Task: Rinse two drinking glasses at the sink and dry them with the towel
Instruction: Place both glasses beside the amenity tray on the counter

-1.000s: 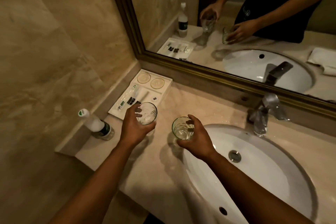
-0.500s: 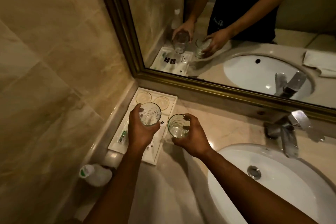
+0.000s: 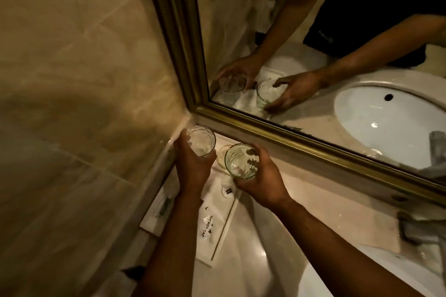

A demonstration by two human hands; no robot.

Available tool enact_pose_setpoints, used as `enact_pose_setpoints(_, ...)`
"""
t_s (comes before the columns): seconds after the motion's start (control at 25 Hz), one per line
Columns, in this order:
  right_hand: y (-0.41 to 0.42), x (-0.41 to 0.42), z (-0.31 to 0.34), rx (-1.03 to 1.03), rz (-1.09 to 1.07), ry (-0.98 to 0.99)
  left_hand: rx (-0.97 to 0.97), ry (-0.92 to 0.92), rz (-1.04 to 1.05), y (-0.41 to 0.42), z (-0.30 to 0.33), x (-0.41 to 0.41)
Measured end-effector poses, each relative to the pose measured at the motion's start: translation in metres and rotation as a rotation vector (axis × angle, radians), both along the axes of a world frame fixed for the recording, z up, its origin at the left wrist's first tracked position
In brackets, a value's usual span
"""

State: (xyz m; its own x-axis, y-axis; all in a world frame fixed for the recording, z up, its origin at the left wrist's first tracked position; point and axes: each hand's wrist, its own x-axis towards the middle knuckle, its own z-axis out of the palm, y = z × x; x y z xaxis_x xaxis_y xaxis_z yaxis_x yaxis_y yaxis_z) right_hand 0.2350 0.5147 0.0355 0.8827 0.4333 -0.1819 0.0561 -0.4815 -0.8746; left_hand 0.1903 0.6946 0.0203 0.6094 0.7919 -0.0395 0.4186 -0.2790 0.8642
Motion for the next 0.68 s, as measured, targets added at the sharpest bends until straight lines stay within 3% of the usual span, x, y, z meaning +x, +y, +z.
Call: enact_pose_setpoints(0.68, 0.047, 0.036, -0.044, -0.063, -0.023, -0.032, 0.222, 0.116, -0.067, 0.023, -0.040, 0.021)
